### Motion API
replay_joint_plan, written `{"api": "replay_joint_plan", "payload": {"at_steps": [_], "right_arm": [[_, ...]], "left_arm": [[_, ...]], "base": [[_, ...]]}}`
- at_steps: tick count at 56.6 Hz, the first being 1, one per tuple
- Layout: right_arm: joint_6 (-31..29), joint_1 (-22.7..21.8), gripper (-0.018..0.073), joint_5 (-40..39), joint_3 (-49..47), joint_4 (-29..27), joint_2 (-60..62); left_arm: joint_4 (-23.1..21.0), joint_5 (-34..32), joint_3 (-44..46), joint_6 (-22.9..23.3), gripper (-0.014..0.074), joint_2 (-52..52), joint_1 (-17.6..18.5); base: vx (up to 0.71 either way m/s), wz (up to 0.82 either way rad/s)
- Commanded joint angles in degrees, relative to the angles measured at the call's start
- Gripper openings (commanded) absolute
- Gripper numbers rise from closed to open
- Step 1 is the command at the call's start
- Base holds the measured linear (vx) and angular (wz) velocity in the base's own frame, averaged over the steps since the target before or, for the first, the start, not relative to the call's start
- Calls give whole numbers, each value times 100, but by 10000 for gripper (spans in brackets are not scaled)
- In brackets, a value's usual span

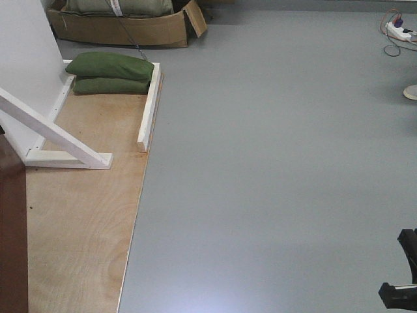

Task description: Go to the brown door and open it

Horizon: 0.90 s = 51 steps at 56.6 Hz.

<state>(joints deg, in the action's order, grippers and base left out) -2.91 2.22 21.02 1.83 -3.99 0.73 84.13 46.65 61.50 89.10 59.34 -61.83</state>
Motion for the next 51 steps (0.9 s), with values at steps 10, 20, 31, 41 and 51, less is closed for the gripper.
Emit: {"api": "replay_joint_plan", "payload": {"at_steps": [10,20,31,41,51], "right_arm": [[-37,1,0,-440,25,20,32],[-37,1,0,-440,25,20,32],[-37,1,0,-440,25,20,32],[-37,1,0,-440,25,20,32],[-37,1,0,-440,25,20,32]], "left_arm": [[339,-209,586,66,36,140,-12],[310,-766,648,65,36,112,20],[318,-1497,648,60,36,91,258],[318,-1969,648,60,36,31,440],[291,-2612,648,67,36,25,675]], "base": [[0,0],[0,0],[0,0],[0,0],[0,0]]}}
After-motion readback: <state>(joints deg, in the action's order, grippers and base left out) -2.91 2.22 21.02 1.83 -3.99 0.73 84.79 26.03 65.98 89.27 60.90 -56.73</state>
